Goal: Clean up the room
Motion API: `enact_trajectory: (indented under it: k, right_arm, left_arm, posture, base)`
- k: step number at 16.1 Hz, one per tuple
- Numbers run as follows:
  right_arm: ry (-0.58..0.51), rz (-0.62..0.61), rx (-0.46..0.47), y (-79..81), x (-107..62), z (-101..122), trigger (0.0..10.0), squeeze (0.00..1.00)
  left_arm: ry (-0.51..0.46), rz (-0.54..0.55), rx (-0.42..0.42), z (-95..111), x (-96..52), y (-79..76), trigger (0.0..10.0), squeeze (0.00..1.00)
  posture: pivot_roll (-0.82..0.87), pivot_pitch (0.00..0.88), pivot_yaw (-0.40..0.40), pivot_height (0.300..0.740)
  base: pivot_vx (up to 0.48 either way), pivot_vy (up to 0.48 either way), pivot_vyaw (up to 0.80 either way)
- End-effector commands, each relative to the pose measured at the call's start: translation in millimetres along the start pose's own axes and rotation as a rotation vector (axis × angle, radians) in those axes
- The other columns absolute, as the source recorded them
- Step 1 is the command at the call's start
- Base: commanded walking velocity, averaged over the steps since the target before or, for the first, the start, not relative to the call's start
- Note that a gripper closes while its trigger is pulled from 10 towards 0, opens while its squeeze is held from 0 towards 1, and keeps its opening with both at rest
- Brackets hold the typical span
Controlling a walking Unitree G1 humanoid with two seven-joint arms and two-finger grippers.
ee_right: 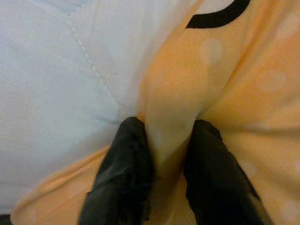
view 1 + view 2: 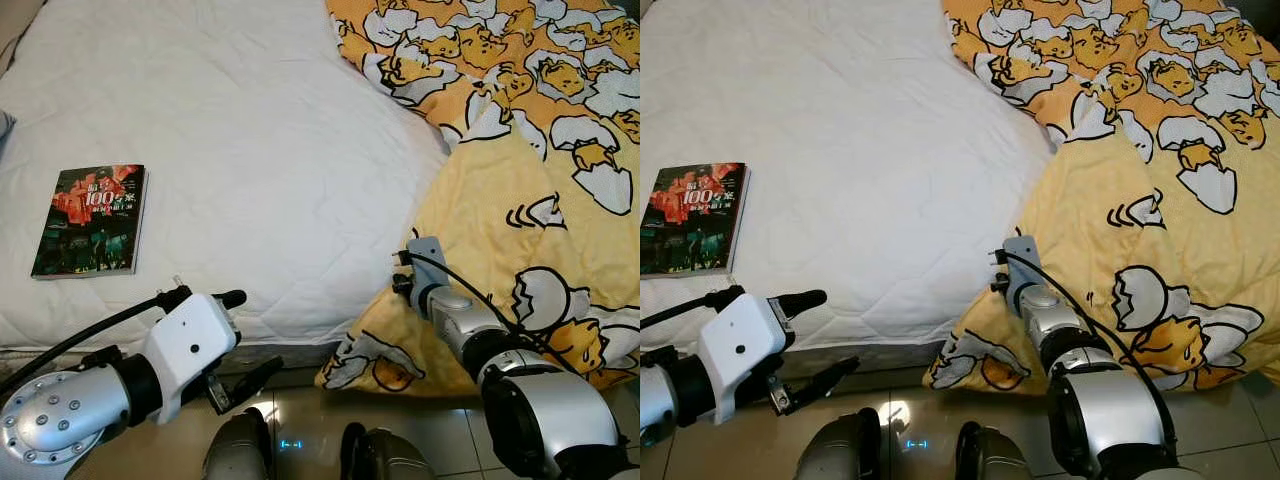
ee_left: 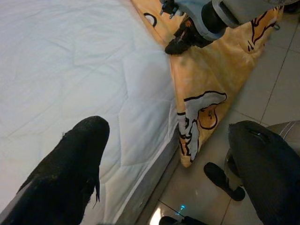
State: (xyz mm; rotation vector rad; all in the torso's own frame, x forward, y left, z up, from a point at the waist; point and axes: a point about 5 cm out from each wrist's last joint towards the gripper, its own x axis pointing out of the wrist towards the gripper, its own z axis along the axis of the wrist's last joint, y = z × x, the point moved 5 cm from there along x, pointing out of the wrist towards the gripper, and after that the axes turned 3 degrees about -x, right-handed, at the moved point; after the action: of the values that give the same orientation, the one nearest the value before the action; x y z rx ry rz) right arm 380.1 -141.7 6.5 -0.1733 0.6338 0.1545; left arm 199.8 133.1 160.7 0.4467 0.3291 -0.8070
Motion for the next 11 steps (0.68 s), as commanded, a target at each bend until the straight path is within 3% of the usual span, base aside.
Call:
enact_trajectory:
  k: [1,5,8,11]
  right_arm:
    - [0.014,-0.009,0.020,-7.5,-1.0,-6,0.0,0.00]
    - [-0.016,0.027,0.030,-5.8,-1.4,-2,0.0,0.00]
    - [-0.062,0.160,-0.017,-0.1,-5.2,-2,0.0,0.00]
    - [-0.101,0.440,-0.086,23.0,-22.4,-10,0.0,0.00]
  left_arm:
    - [0.012,-0.011,-0.003,-5,2.1,-2.7,10.0,0.00]
    - [0.026,-0.004,-0.006,-13,4.8,-1.3,10.0,0.00]
    - [0.011,-0.015,-0.004,-23,19.2,4.4,10.0,0.00]
    - [-0.017,-0.033,0.014,-25,38.2,8.8,10.0,0.00]
  posture:
    - [0.24,0.189,-0.075,0.740]
    - [0.20,0.143,-0.082,0.740]
    - [0.11,0.060,-0.068,0.740]
    - [0.04,0.012,-0.036,0.740]
  base:
    - [0.000,0.000,0.00]
    - [0.000,0.000,0.00]
    - [0.000,0.000,0.00]
    - [0.000,0.000,0.00]
